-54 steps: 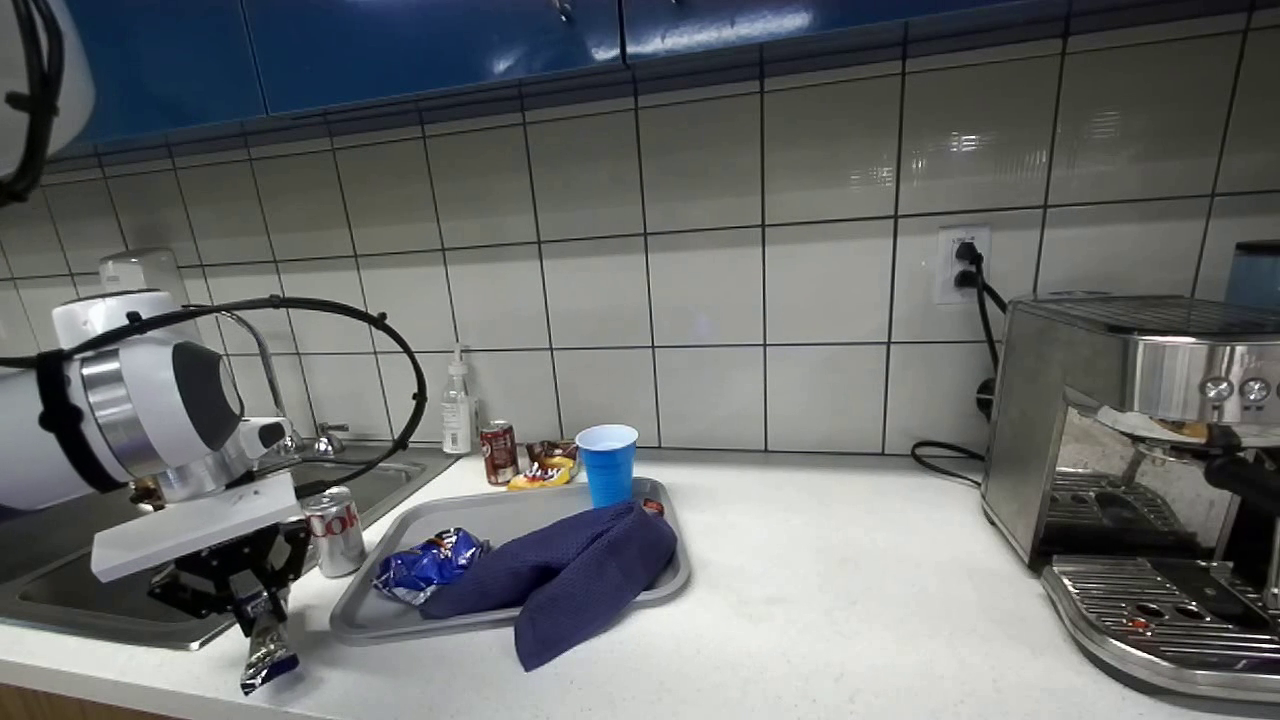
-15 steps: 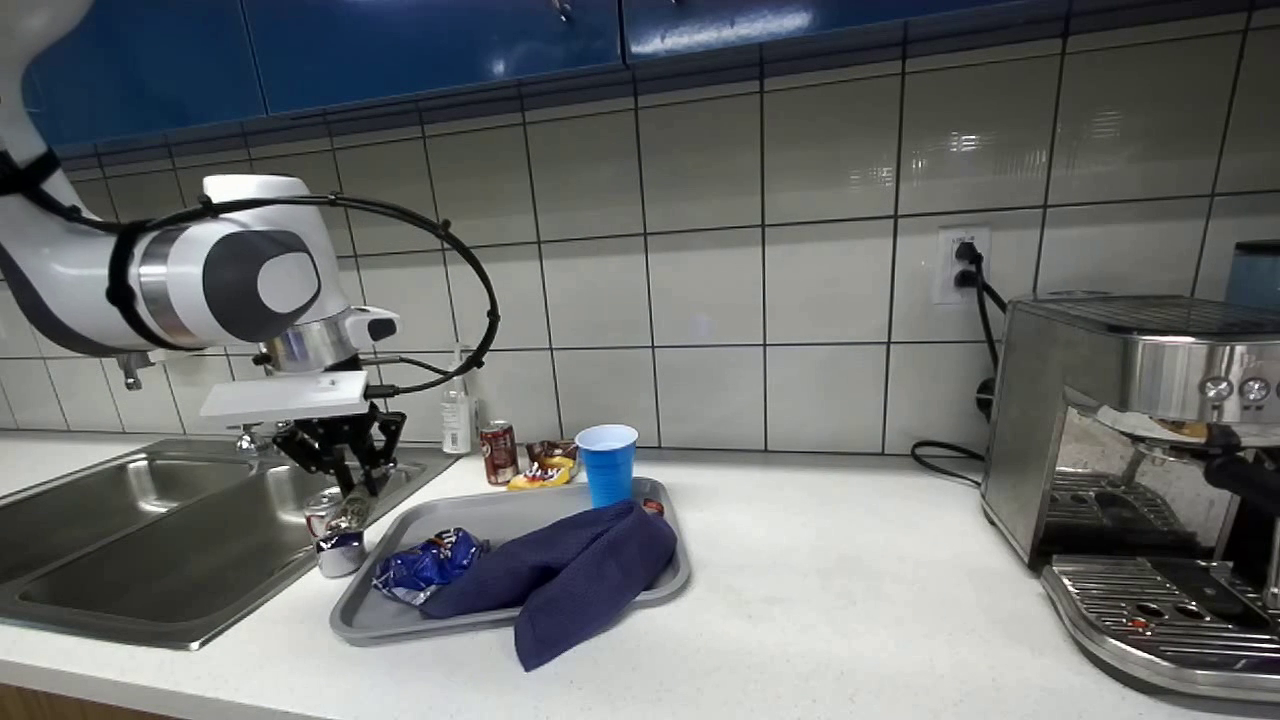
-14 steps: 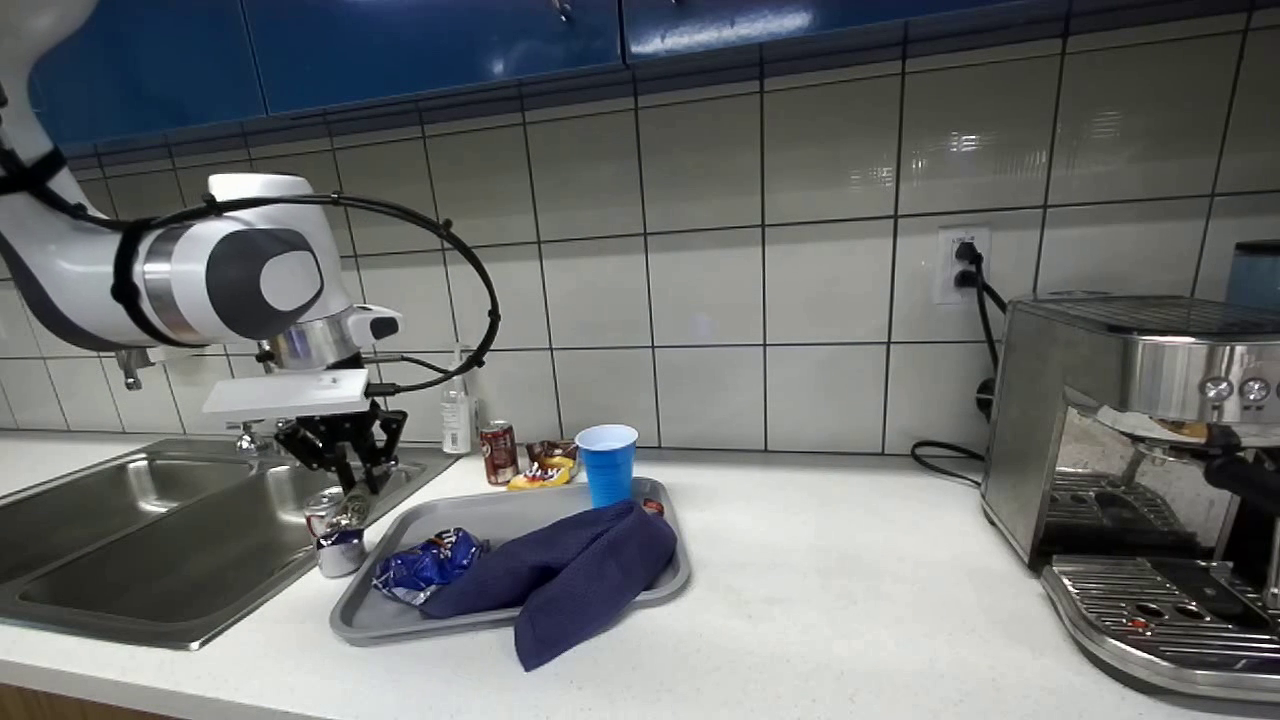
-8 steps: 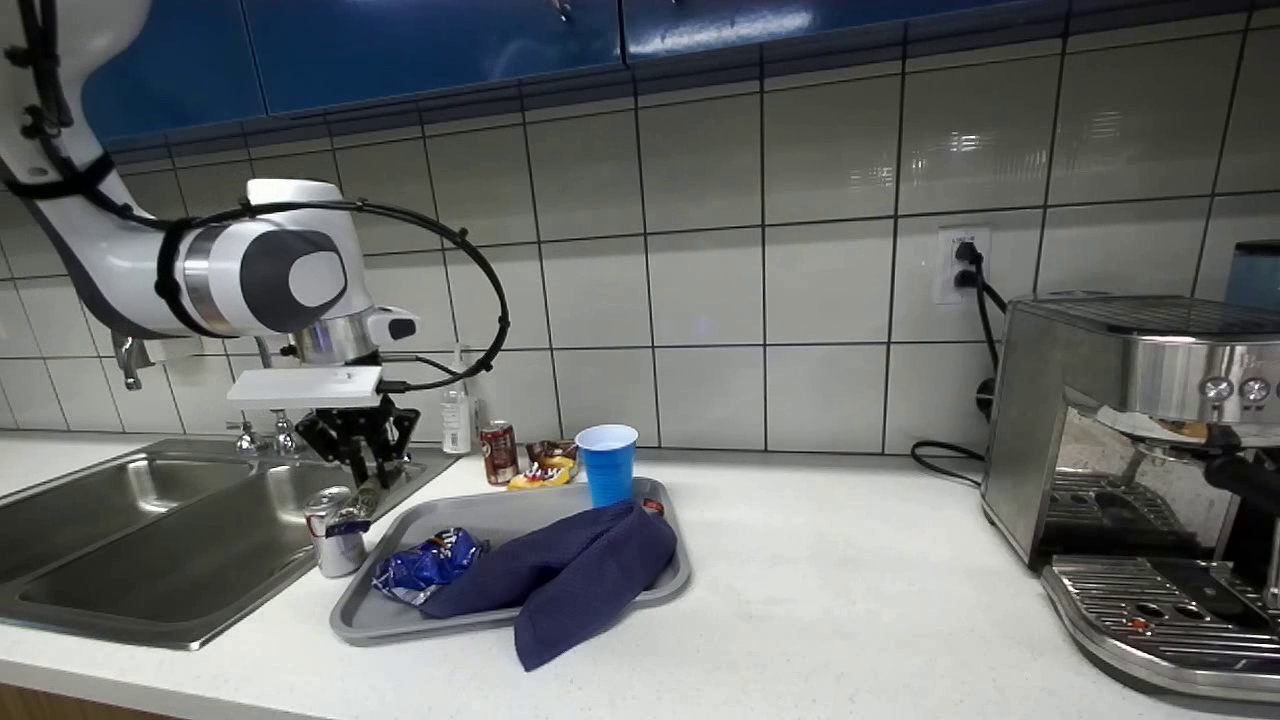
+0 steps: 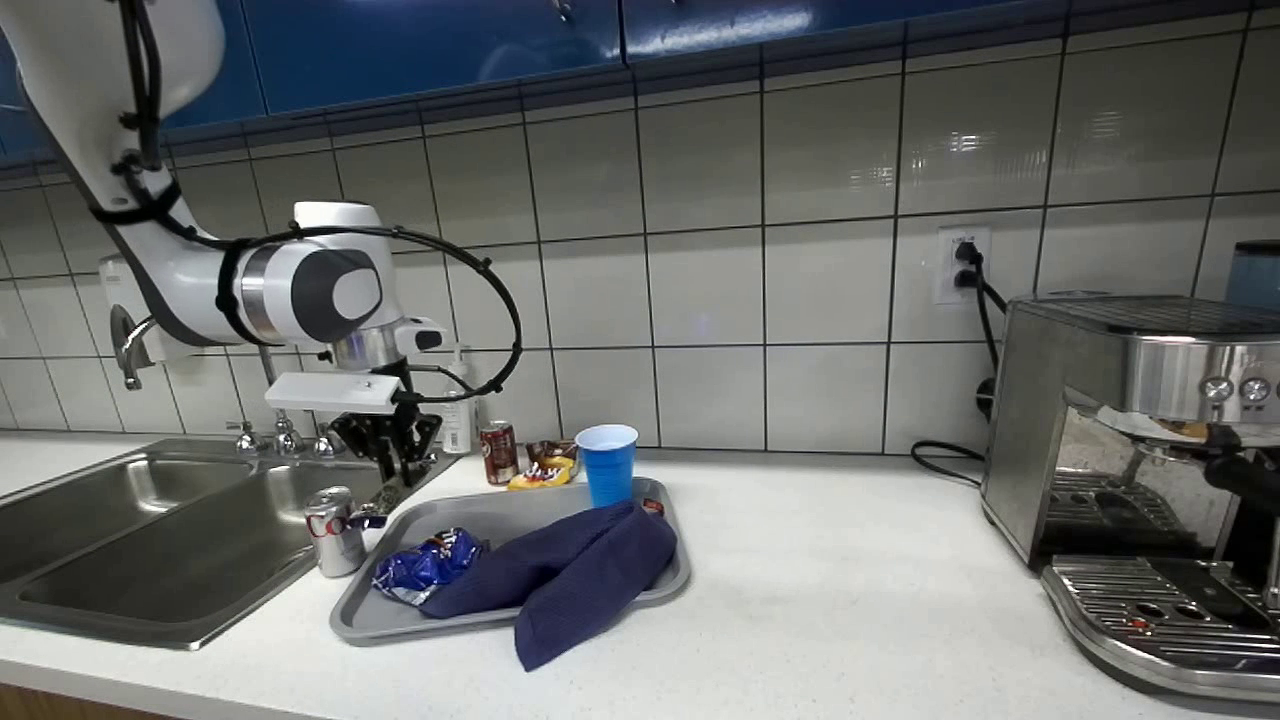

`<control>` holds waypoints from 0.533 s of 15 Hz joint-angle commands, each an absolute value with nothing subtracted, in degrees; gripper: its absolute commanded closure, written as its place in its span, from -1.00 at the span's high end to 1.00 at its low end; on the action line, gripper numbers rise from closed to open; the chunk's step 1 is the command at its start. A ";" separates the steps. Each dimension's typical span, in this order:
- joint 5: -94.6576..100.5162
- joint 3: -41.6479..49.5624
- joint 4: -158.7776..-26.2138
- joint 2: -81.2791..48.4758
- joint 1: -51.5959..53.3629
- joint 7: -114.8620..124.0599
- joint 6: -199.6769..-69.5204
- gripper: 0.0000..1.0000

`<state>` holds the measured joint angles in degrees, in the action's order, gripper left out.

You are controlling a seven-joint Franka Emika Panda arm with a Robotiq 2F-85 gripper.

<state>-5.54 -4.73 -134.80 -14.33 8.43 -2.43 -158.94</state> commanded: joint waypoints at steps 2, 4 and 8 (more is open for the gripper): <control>-5.95 -5.27 -128.77 -19.16 7.66 2.45 -156.80 -0.86; -5.64 -4.66 -126.89 -20.95 7.99 4.84 -156.96 -0.86; -5.54 -3.54 -123.66 -24.08 8.27 8.58 -157.12 -0.86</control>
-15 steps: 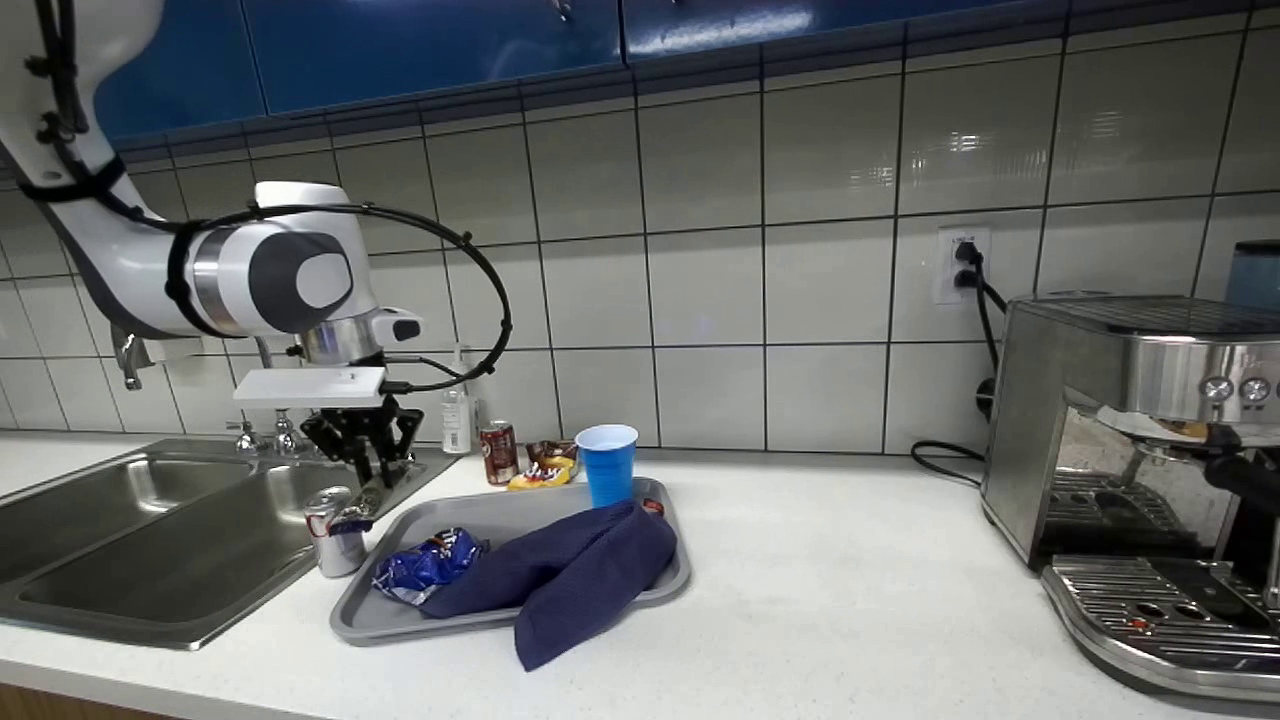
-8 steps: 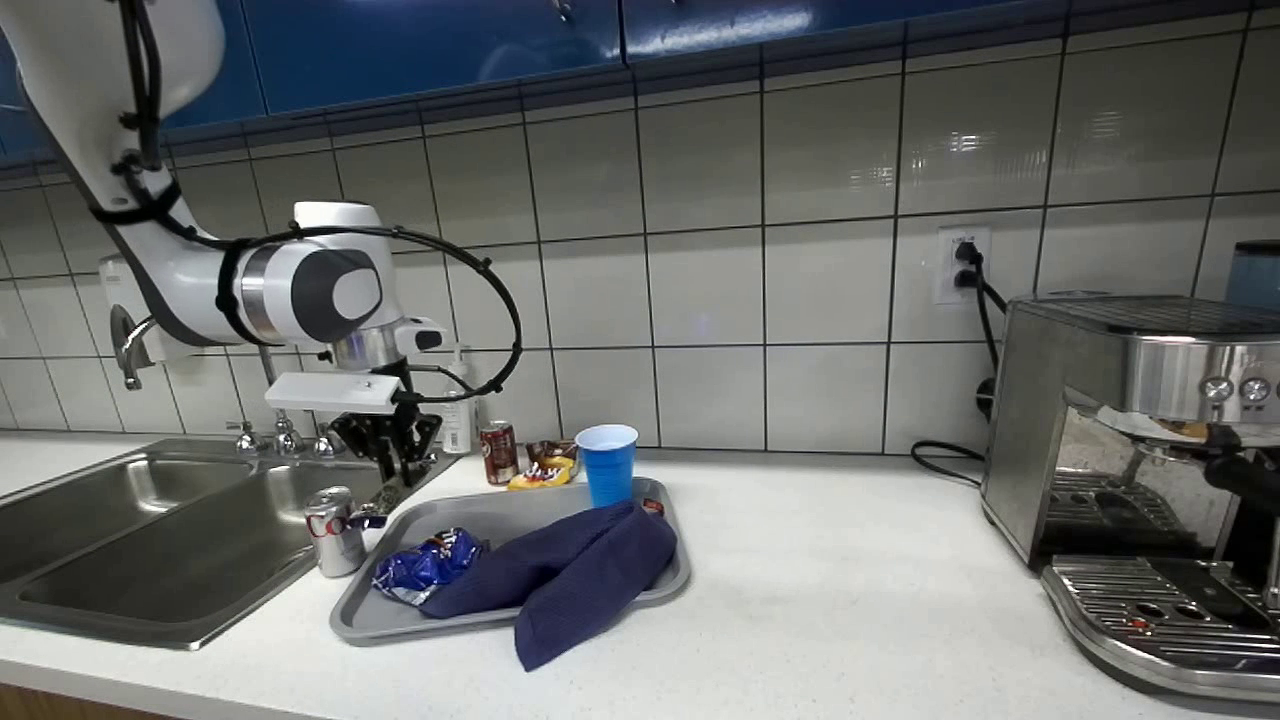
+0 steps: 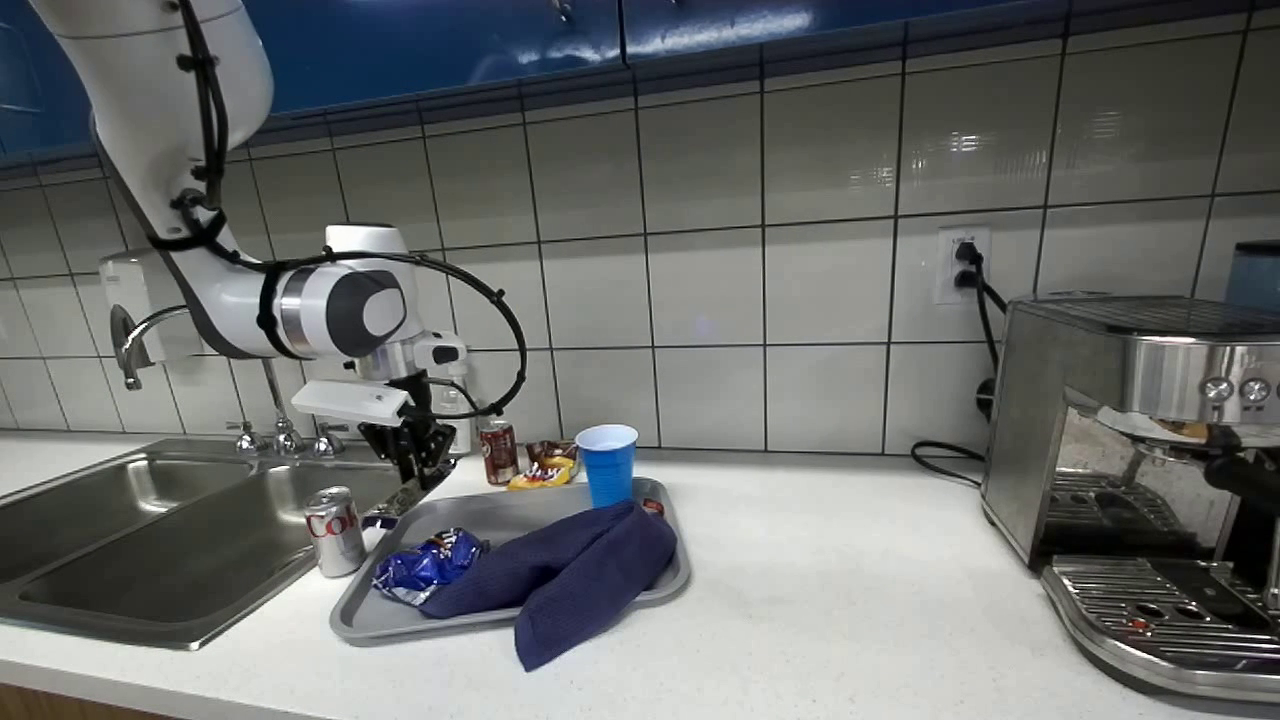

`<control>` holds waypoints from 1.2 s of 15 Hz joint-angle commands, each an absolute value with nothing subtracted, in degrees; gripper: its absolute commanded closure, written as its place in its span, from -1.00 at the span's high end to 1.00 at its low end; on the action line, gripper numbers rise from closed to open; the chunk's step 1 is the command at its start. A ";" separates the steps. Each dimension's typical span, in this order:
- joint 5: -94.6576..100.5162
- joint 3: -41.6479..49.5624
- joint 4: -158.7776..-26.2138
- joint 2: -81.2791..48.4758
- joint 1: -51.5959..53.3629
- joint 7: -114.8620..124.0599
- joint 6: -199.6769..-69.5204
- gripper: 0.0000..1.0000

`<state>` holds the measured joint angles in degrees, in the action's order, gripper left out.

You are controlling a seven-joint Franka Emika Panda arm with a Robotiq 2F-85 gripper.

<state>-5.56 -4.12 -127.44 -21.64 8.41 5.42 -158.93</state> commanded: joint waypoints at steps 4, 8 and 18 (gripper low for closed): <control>-6.58 -3.30 -121.21 -26.67 7.77 10.41 -156.51 -0.86; -6.83 -2.20 -119.37 -28.97 8.32 14.05 -155.02 -0.86; -6.94 -0.81 -118.24 -30.23 8.56 19.33 -152.10 -0.86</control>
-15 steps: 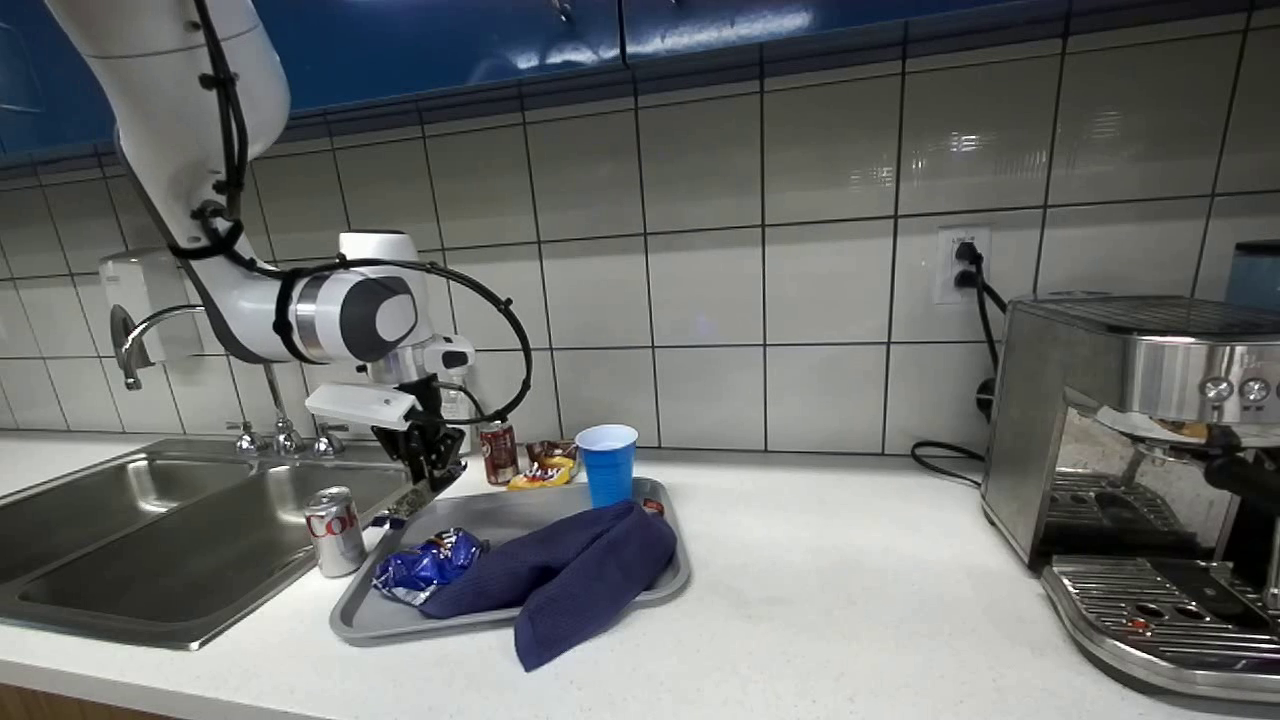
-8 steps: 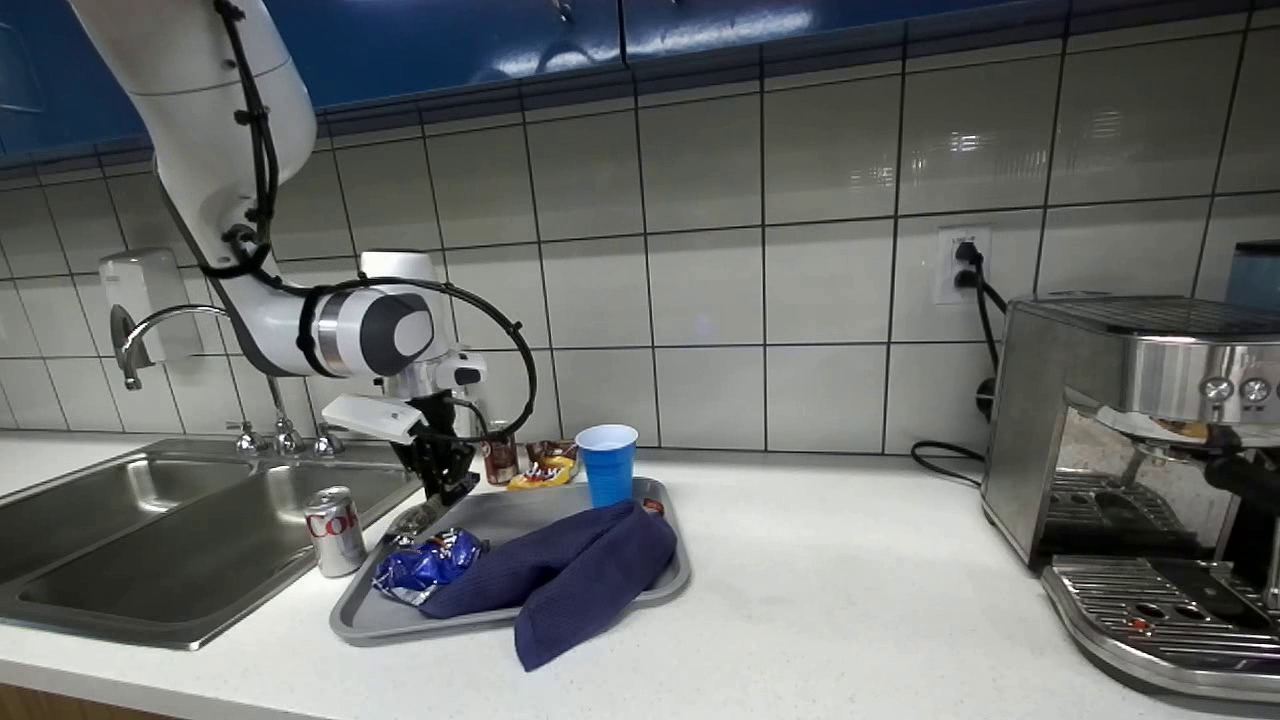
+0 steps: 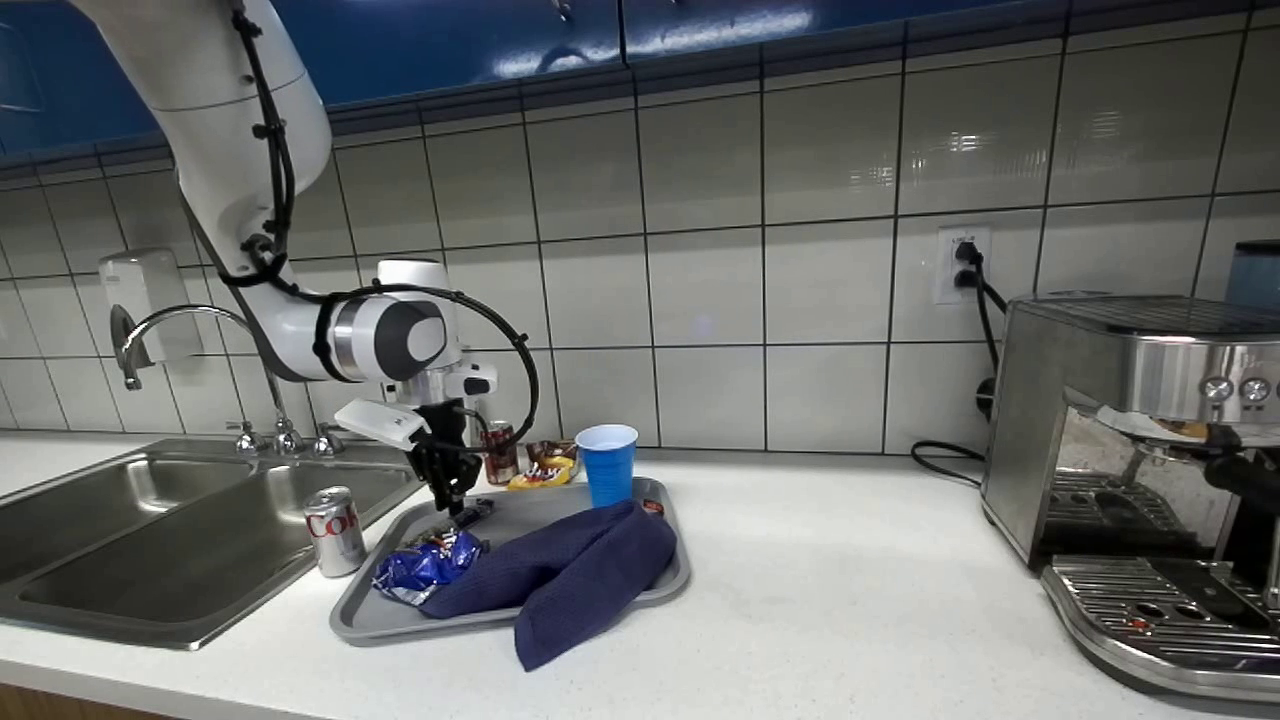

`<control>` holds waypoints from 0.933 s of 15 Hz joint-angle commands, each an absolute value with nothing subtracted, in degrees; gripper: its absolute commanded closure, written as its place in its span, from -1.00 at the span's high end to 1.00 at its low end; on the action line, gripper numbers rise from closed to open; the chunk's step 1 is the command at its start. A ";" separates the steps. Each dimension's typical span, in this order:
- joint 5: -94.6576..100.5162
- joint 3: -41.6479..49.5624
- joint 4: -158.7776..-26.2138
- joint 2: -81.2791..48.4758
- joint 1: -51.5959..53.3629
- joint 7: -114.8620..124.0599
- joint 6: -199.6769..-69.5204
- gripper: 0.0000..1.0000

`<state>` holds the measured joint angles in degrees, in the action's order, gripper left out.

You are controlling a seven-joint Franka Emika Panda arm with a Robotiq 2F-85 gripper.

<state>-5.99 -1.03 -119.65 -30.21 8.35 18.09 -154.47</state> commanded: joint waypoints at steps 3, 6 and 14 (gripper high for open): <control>-6.74 -1.32 -119.02 -29.24 8.36 18.13 -152.04 0.00; -6.34 -1.85 -121.02 -27.44 8.27 16.46 -152.99 0.05; -3.52 -1.84 -128.52 -20.70 8.50 11.20 -154.99 1.00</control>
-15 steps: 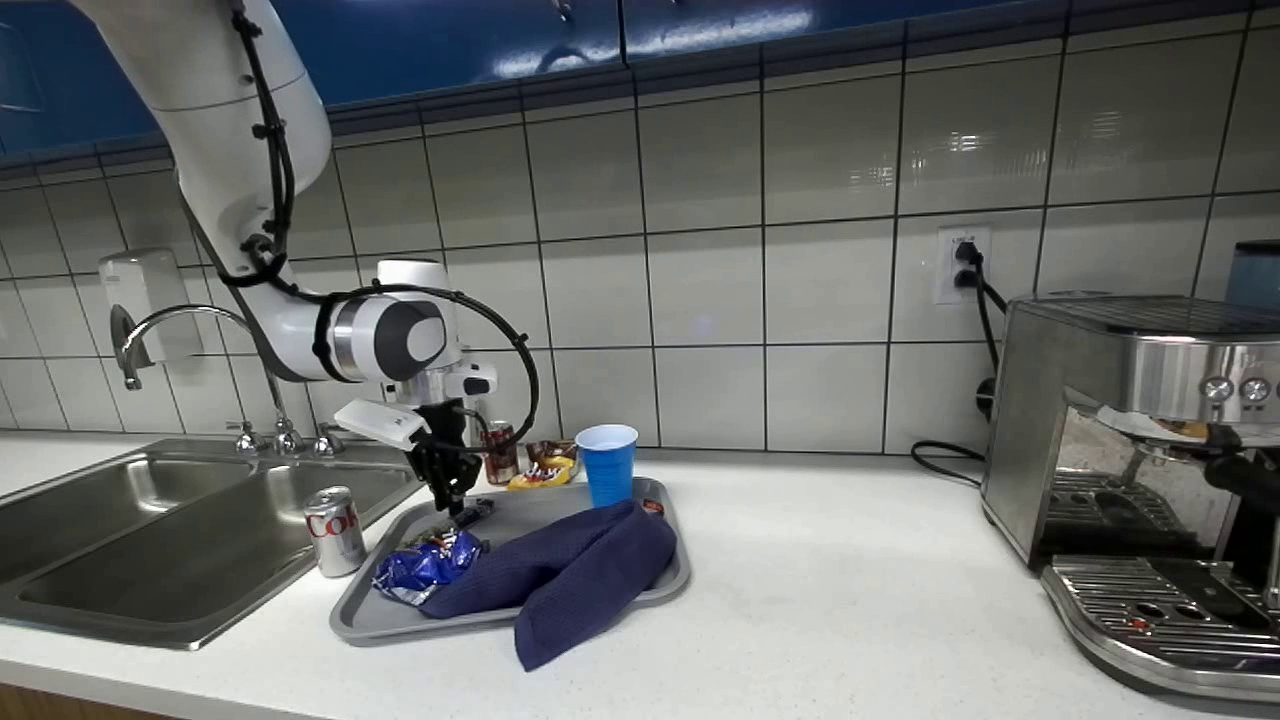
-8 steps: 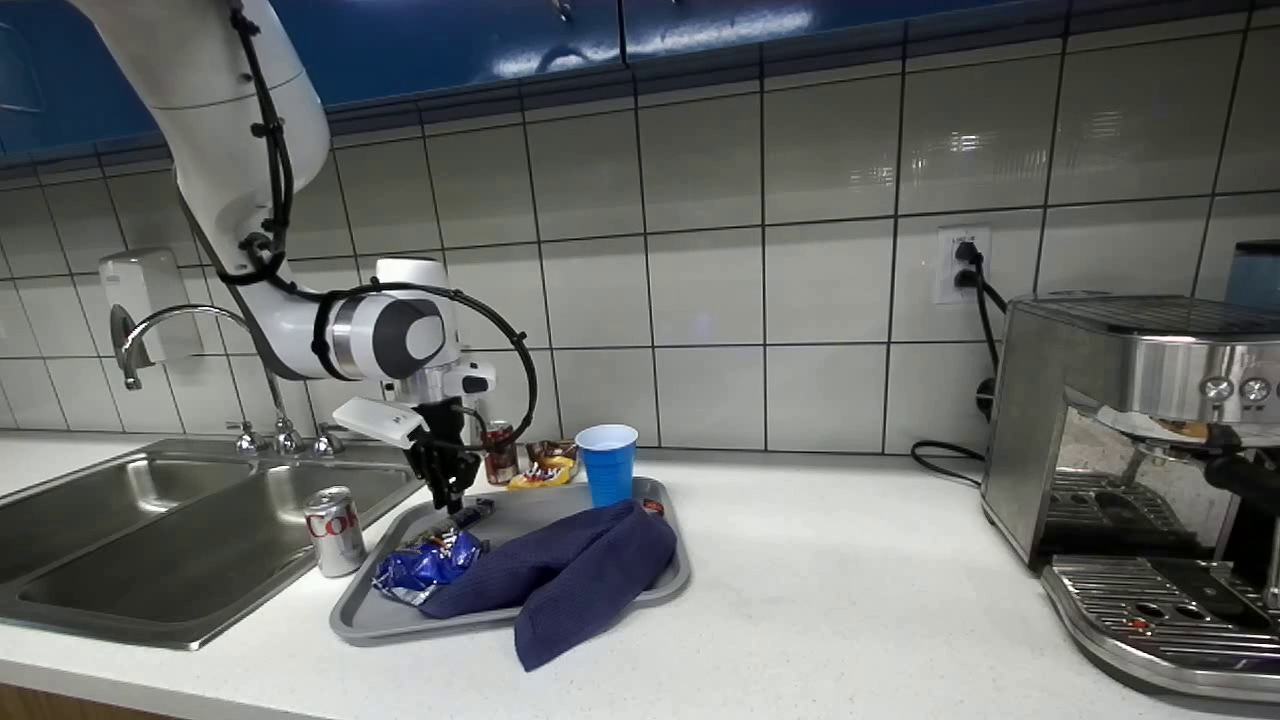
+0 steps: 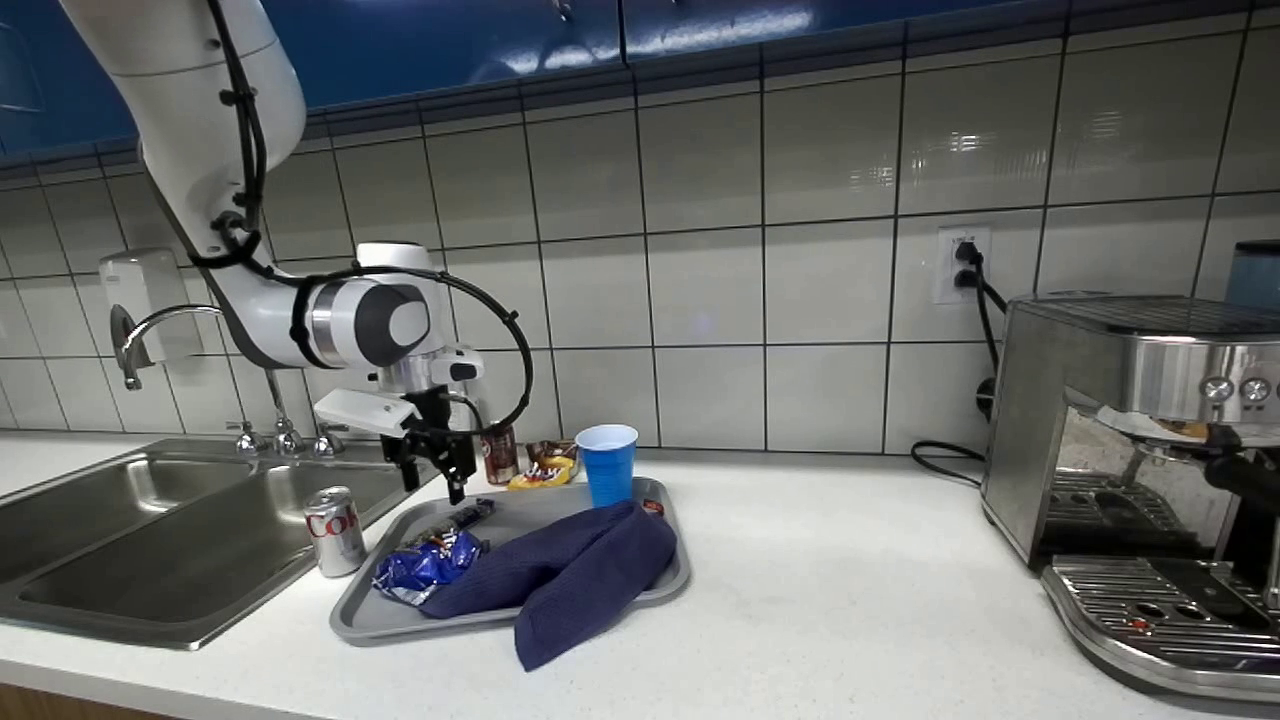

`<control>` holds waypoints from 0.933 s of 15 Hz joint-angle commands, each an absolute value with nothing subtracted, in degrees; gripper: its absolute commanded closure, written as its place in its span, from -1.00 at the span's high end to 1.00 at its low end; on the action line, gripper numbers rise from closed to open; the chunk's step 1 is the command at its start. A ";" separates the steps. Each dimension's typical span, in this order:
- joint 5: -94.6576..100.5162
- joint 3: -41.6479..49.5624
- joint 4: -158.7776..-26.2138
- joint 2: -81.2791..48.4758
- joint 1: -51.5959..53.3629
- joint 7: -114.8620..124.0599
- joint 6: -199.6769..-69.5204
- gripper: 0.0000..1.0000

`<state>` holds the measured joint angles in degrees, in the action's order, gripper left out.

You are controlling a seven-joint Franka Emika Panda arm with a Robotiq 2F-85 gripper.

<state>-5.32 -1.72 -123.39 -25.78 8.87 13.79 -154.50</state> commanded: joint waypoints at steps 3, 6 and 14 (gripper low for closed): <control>-0.05 -0.84 -132.57 -17.15 8.77 9.66 -156.02 1.00; 2.89 -0.31 -136.75 -13.50 8.22 8.86 -156.75 1.00; 6.51 0.58 -147.00 -2.99 6.53 8.61 -157.51 1.00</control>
<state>5.11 0.77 -141.77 -9.07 7.95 9.70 -157.19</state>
